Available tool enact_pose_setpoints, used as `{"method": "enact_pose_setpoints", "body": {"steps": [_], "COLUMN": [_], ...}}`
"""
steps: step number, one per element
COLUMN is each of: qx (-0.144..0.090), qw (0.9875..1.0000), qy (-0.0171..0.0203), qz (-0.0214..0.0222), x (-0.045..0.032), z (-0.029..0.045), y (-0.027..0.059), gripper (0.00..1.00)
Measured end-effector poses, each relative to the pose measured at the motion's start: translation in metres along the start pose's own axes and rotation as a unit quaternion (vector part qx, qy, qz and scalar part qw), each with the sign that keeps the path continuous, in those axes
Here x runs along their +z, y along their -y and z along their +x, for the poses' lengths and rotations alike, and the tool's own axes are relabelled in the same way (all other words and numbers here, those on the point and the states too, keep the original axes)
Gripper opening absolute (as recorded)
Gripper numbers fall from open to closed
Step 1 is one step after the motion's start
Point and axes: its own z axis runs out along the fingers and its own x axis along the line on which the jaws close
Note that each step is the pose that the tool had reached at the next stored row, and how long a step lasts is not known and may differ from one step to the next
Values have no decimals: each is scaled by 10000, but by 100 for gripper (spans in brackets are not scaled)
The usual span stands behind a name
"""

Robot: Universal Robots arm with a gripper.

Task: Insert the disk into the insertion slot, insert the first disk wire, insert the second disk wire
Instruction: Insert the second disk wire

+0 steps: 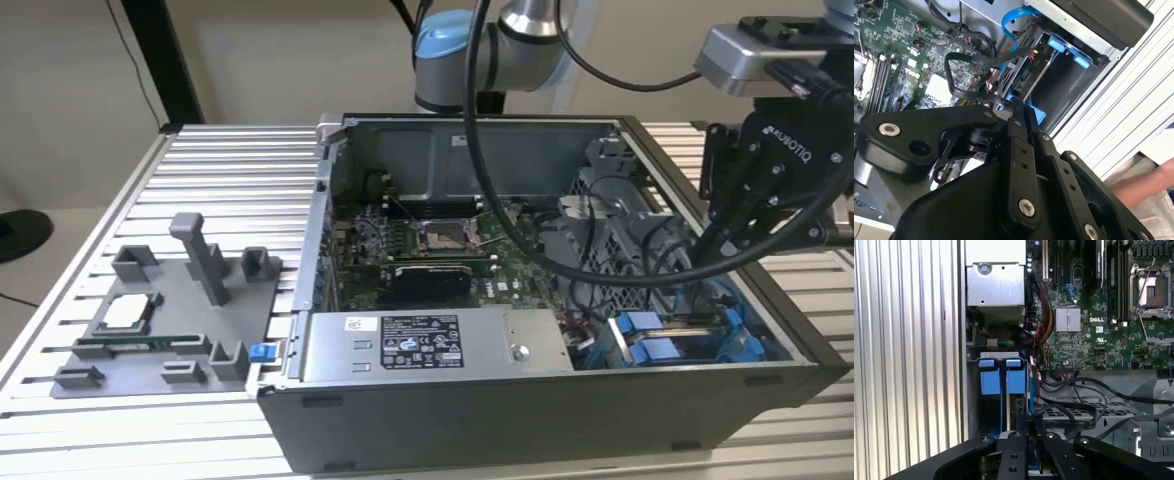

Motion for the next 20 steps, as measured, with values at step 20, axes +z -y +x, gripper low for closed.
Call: {"method": "enact_pose_setpoints", "body": {"steps": [20], "qx": [-9], "qw": [9998], "qy": [4], "qz": [209], "x": [121], "z": [3], "y": [-1], "gripper": [0]}}
